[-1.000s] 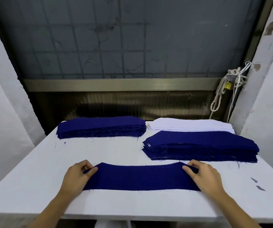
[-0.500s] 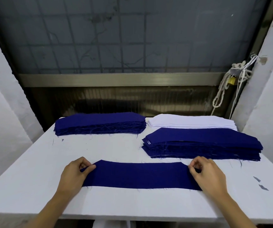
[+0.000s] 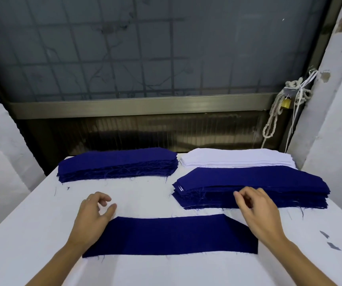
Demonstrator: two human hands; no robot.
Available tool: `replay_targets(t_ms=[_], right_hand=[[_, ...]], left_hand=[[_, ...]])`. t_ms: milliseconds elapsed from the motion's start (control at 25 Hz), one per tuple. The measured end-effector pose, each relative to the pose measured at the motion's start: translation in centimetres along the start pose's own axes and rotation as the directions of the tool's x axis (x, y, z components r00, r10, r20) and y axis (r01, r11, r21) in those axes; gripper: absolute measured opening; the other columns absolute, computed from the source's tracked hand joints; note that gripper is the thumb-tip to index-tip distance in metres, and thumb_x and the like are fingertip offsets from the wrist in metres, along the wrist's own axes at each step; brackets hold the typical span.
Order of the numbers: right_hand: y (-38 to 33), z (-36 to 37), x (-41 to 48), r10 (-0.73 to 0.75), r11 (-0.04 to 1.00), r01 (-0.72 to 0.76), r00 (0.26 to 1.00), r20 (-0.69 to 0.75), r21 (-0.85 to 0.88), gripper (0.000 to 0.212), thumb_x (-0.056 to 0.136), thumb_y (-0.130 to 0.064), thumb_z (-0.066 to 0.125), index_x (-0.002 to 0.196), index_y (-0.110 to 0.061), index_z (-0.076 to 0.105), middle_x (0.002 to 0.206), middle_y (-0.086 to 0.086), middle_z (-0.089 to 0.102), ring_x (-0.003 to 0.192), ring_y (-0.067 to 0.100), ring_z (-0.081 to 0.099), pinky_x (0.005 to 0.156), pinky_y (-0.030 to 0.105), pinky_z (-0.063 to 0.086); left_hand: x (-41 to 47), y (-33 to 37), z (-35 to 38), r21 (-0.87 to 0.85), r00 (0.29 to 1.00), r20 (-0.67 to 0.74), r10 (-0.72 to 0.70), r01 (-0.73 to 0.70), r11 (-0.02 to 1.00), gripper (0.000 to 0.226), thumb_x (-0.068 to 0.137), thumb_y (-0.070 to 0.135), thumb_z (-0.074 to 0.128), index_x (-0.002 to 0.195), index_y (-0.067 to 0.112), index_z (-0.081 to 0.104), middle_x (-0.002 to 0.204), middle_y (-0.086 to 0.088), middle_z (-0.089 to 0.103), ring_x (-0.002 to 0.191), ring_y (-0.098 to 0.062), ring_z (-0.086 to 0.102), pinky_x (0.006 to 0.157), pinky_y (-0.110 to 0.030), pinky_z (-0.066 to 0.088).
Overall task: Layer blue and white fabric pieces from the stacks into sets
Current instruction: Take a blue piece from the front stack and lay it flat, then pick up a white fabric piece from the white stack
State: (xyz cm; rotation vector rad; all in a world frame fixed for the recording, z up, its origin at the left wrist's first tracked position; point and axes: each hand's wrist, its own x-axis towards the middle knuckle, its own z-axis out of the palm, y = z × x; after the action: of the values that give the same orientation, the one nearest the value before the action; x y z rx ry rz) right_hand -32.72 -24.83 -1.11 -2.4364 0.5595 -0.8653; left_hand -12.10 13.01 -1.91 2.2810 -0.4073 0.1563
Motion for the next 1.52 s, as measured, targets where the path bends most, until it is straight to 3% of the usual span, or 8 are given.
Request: replay_targets(t_ms=[240, 400, 720, 960, 1040, 1200, 1360, 1520], right_hand=[[-0.3, 0.2, 9.5, 0.035, 0.999, -0.036, 0.998, 0.047, 0.005, 0.023, 0.100, -0.037, 0.055, 0.077, -0.033, 0.057, 0.069, -0.012, 0.058, 0.076, 0.006, 0.053, 0.055, 0.023, 0.035], [1.3, 2.6, 15.8, 0.105, 0.993, -0.094, 0.982, 0.158, -0.075, 0.012, 0.100, -0.034, 0.058, 0.090, -0.029, 0.062, 0.080, -0.011, 0.064, 0.077, 0.008, 0.059, 0.064, 0.030, 0.052], [5.4, 10.2, 23.2, 0.223, 0.959, -0.160, 0.936, 0.274, -0.235, 0.015, 0.097, -0.042, 0.062, 0.092, -0.028, 0.062, 0.088, -0.008, 0.065, 0.081, 0.011, 0.061, 0.077, 0.030, 0.057], [7.5, 13.6, 23.2, 0.119, 0.936, -0.051, 0.977, 0.178, -0.349, 0.022, 0.096, -0.054, 0.056, 0.091, -0.032, 0.057, 0.101, -0.010, 0.064, 0.099, 0.011, 0.051, 0.087, 0.029, 0.050], [8.0, 14.1, 22.9, 0.101, 0.937, -0.043, 0.983, 0.151, -0.347, 0.022, 0.096, -0.055, 0.054, 0.096, -0.033, 0.056, 0.106, -0.010, 0.062, 0.100, 0.010, 0.050, 0.089, 0.027, 0.047], [8.1, 14.3, 22.5, 0.047, 0.946, -0.019, 0.996, 0.079, -0.324, 0.039, 0.095, -0.057, 0.052, 0.125, -0.032, 0.053, 0.126, -0.009, 0.051, 0.115, 0.011, 0.045, 0.099, 0.028, 0.042], [7.8, 13.9, 22.4, 0.036, 0.977, -0.018, 0.996, 0.082, -0.212, 0.054, 0.095, -0.053, 0.050, 0.145, -0.031, 0.045, 0.145, -0.009, 0.047, 0.137, 0.013, 0.036, 0.117, 0.034, 0.028], [7.6, 13.5, 22.3, 0.021, 0.996, -0.017, 0.999, 0.048, -0.084, 0.029, 0.097, -0.039, 0.053, 0.125, -0.032, 0.057, 0.122, -0.016, 0.055, 0.123, 0.009, 0.041, 0.111, 0.031, 0.031]], left_hand=[[7.5, 9.5, 4.3, -0.099, 0.987, 0.115, 0.114, -0.103, 0.990, 0.006, 0.097, 0.034, 0.067, 0.095, 0.028, 0.065, 0.092, 0.010, 0.066, 0.088, -0.010, 0.061, 0.071, -0.020, 0.044], [13.1, 14.9, 9.5, -0.092, 0.966, 0.216, 0.145, -0.128, 0.987, 0.015, 0.100, 0.037, 0.063, 0.099, 0.024, 0.069, 0.091, 0.009, 0.069, 0.085, -0.007, 0.063, 0.068, -0.015, 0.043], [20.2, 19.3, 20.3, 0.156, 0.940, 0.327, 0.097, -0.155, 0.976, 0.024, 0.098, 0.036, 0.066, 0.108, 0.015, 0.071, 0.106, 0.000, 0.070, 0.091, -0.014, 0.066, 0.086, -0.036, 0.059], [21.2, 19.4, 25.3, 0.273, 0.926, 0.378, -0.010, -0.101, 0.957, 0.031, 0.094, 0.036, 0.072, 0.094, 0.005, 0.074, 0.094, -0.013, 0.073, 0.077, -0.022, 0.069, 0.075, -0.033, 0.060], [21.2, 19.4, 25.6, 0.317, 0.913, 0.405, 0.043, -0.184, 0.930, 0.030, 0.099, 0.033, 0.066, 0.100, 0.003, 0.071, 0.101, -0.016, 0.071, 0.087, -0.027, 0.070, 0.073, -0.032, 0.055], [20.3, 19.0, 25.0, 0.414, 0.834, 0.431, 0.344, -0.521, 0.746, 0.023, 0.108, 0.032, 0.046, 0.121, 0.015, 0.055, 0.124, -0.006, 0.055, 0.108, -0.021, 0.052, 0.092, -0.033, 0.045], [19.9, 19.1, 24.3, 0.287, 0.757, 0.501, 0.420, -0.603, 0.744, 0.005, 0.111, 0.031, 0.037, 0.111, 0.029, 0.042, 0.121, 0.000, 0.050, 0.100, -0.013, 0.046, 0.086, -0.029, 0.042], [19.9, 19.4, 23.8, -0.012, 0.767, 0.547, 0.336, -0.394, 0.919, 0.025, 0.109, 0.028, 0.045, 0.087, 0.037, 0.036, 0.088, 0.012, 0.049, 0.077, 0.009, 0.050, 0.060, -0.014, 0.040]])
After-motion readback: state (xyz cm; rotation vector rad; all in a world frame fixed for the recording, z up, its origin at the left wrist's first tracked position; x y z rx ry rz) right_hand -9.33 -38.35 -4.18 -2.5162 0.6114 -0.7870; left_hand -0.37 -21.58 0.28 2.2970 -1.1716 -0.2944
